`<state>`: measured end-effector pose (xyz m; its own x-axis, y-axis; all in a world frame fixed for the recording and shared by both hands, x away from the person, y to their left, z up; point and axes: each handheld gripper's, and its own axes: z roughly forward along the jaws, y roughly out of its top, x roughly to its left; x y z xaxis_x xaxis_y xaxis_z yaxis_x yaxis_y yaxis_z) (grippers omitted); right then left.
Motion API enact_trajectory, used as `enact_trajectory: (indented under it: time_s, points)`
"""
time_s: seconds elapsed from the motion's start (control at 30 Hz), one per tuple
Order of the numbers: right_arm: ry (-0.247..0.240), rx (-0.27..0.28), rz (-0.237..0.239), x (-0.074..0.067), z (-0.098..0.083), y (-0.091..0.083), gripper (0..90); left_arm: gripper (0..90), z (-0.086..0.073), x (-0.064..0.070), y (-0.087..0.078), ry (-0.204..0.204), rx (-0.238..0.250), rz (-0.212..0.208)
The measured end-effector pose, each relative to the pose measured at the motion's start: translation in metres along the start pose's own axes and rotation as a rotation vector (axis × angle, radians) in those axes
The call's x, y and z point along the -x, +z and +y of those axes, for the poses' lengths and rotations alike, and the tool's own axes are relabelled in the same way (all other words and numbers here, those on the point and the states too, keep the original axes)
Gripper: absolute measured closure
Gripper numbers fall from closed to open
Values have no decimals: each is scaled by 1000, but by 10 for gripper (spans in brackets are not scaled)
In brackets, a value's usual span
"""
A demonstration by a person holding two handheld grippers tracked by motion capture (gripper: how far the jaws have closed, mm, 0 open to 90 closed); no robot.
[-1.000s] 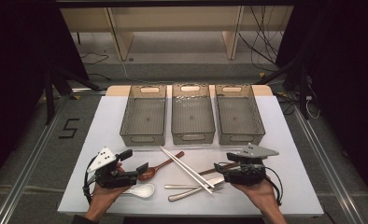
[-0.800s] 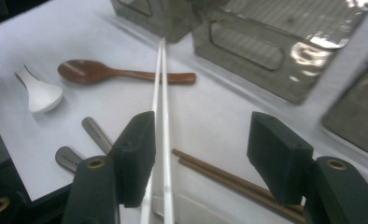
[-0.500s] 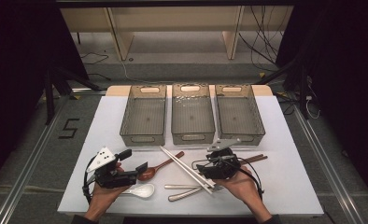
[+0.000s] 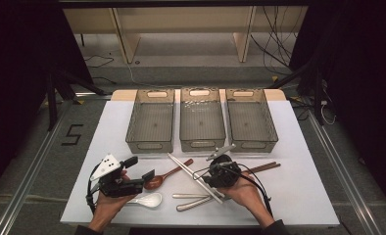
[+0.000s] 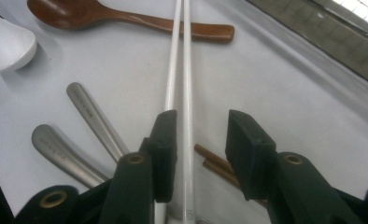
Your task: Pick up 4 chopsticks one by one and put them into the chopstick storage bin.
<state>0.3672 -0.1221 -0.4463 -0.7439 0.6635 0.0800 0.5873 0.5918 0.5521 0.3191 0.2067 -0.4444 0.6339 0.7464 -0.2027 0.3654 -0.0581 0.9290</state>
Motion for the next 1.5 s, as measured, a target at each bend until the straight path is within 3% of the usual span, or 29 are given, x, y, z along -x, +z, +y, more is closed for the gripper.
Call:
enact_trajectory:
  time_s: [0.63,1.07,1.5]
  points:
    - [23,-74,14,0,3,22,719,148,1,0,-1,1,10,-1]
    - [6,-101,20,-2,5,31,806,149,1,0,-1,2,8,-3]
    - [4,-99,18,-4,7,26,847,149,1,-1,-1,1,6,0]
